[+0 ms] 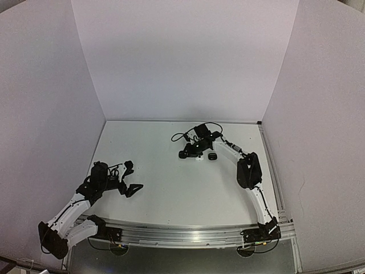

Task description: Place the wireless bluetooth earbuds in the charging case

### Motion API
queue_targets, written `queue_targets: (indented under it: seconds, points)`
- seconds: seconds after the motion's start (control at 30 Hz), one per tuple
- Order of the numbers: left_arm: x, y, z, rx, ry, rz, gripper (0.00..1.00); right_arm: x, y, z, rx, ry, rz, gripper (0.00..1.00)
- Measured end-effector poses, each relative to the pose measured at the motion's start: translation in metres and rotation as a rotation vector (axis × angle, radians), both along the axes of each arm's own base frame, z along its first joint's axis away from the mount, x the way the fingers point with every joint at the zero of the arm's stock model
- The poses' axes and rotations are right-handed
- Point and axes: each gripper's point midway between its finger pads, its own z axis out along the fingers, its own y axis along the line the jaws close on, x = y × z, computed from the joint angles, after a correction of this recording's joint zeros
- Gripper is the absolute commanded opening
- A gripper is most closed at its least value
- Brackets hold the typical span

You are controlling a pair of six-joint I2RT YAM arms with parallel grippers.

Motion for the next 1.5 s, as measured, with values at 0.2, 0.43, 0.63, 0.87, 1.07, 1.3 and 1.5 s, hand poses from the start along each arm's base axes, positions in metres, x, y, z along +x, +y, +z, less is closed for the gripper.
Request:
queue_targets:
  seconds: [0.2, 0.43, 0.63, 0.87, 1.07, 1.3, 1.5]
  points:
    - [0.003, 0.000, -0.008, 0.016, 0.021, 0.009, 0.99, -0.008, -0.003, -0.036, -0.035, 0.080, 0.015, 0.00]
    - [0.004, 0.000, -0.011, 0.022, 0.031, 0.011, 0.99, 0.001, 0.004, -0.041, -0.021, 0.061, 0.021, 0.01]
    - [0.004, 0.000, -0.011, 0.026, 0.028, 0.008, 0.99, 0.003, 0.006, -0.044, -0.012, 0.054, 0.032, 0.18]
    - [0.004, 0.000, -0.011, 0.025, 0.029, 0.008, 0.99, 0.008, 0.005, -0.048, -0.029, 0.024, 0.037, 0.45]
    - [0.004, 0.000, -0.011, 0.025, 0.029, 0.007, 0.99, 0.021, 0.002, -0.046, -0.067, -0.054, 0.031, 0.50]
    - [0.003, -0.001, -0.011, 0.020, 0.032, 0.000, 0.99, 0.028, -0.003, -0.046, -0.108, -0.124, 0.049, 0.54]
    - [0.003, -0.001, -0.011, 0.019, 0.035, 0.003, 0.99, 0.031, -0.002, -0.041, -0.110, -0.150, 0.063, 0.65]
